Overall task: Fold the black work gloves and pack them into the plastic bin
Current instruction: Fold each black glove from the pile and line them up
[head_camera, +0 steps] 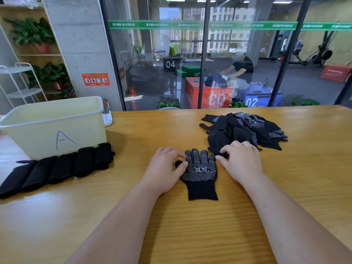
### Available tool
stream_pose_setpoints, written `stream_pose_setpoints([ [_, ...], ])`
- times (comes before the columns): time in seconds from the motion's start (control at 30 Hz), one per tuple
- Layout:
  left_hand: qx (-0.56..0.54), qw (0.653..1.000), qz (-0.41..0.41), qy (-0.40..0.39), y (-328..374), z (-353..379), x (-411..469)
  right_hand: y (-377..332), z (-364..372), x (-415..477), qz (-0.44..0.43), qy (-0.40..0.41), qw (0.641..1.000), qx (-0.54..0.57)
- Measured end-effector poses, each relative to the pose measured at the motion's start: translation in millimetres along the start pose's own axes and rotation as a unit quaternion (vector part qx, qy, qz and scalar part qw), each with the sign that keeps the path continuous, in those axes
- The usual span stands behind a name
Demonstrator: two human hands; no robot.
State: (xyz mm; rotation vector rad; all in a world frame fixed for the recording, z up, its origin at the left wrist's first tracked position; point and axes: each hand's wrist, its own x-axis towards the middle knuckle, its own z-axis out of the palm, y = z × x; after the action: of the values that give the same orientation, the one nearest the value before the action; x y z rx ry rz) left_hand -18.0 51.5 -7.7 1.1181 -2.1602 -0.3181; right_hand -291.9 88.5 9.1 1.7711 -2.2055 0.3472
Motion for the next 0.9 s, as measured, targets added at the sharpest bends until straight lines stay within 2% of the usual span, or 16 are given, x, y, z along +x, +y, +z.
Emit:
stream_pose_setpoints([
  [0.1,-0.001,1.000,0.000,0.003,1.5,0.5,-0.4,4.0,-0.6,0.1,0.012,0.034,0.999,0.025],
  [0.17,-0.004,1.000,-0.002,0.010,2.4,-0.1,-0.5,6.7,-2.8,0.1,0.039,0.073,0.990,0.117],
  [0.2,-0.007,1.000,-0.002,0.016,2.6,-0.4,-0.4,8.2,-6.2,-0.5,0.057,0.088,0.975,0.195],
  [0.3,-0.021,0.999,0.000,0.031,4.5,-2.3,-0.6,11.3,-13.5,-0.3,0.102,0.107,0.895,0.421],
  [0.37,-0.022,0.999,0.001,0.038,5.4,-3.2,-0.8,10.7,-17.1,-0.9,0.122,0.109,0.851,0.500],
  [0.43,-0.020,0.999,0.003,0.042,5.1,-3.4,-0.7,9.9,-19.5,-2.5,0.127,0.094,0.825,0.542],
  [0.5,-0.034,0.998,0.005,0.049,6.3,-4.4,-0.8,6.5,-22.8,-4.5,0.108,0.079,0.822,0.553],
  [0.6,-0.119,0.991,0.000,0.063,14.4,-5.9,-0.6,-11.3,-30.9,-13.6,0.046,0.069,0.837,0.541],
  [0.73,-0.232,0.969,-0.081,0.007,34.3,-9.7,1.0,-47.2,-33.8,-38.6,-0.089,-0.006,0.881,0.464],
  [0.8,-0.244,0.964,-0.101,-0.015,39.2,-11.0,0.5,-58.5,-31.2,-47.1,-0.151,-0.061,0.893,0.420],
  [0.9,-0.261,0.957,-0.129,-0.003,35.8,-11.9,-0.4,-61.1,-26.0,-49.4,-0.177,-0.079,0.896,0.400],
])
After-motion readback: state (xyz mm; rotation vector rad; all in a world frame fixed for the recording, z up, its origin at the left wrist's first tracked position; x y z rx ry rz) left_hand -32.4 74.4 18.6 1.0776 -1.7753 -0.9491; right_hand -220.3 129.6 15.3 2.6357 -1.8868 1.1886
